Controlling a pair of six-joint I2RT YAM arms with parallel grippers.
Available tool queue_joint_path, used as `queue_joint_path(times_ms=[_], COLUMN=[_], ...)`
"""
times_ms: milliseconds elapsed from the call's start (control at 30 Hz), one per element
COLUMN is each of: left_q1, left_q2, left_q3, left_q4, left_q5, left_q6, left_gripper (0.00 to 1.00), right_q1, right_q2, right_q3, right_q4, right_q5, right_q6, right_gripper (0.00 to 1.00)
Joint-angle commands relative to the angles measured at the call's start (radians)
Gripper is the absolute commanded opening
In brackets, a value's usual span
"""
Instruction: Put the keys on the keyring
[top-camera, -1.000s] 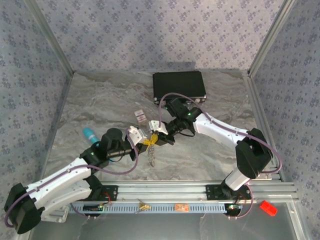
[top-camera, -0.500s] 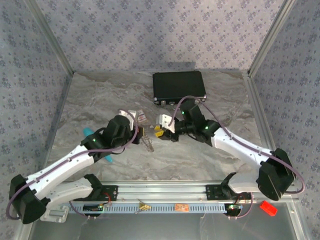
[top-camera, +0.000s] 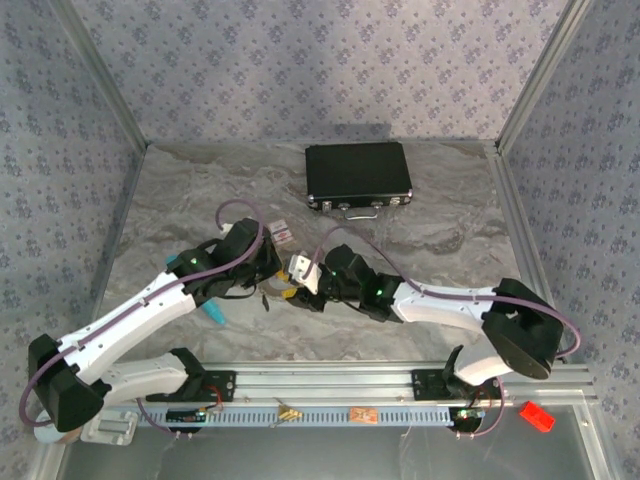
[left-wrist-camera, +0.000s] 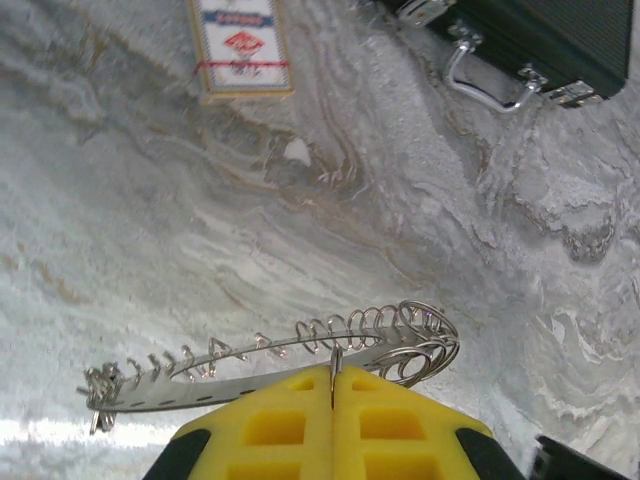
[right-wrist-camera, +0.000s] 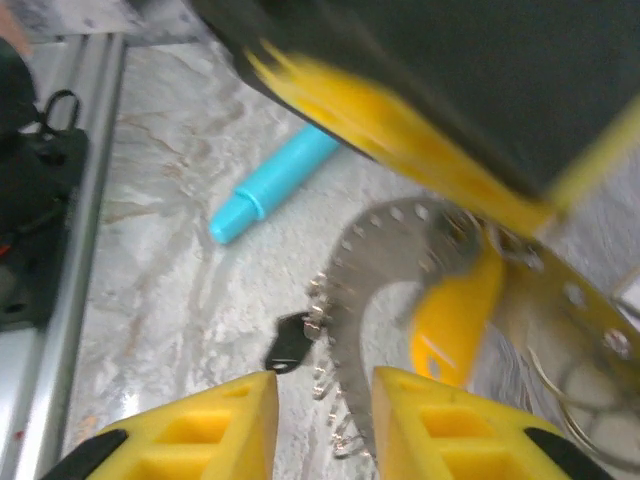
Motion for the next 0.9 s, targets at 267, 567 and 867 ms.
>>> queue_joint_path(times_ms=[267,567,867], left_q1=[-0.003,-0.003,-0.004], left_q2=[-0.045,-0.070,-0.085], left_q3=[0.042,0.017,-0.016], left_q4=[-0.065,-0.044,-0.021], left_q5=[0.028,0.040,0.045], left_q6=[-0.147,-0.227,-0.301], left_gripper=[0.00,0.00,0.00], right_q1=[-0.011,-0.003,0.001], right_q2=[0.078,0.143,0.165], right_q3=[-0.025,0.004,0.019], right_q4=[0.240,0.336,0.377], right_q5=[0.024,0.001,-0.027], right_q6=[0.154,0.185,0.193], right_gripper=[0.51,0.52,0.39])
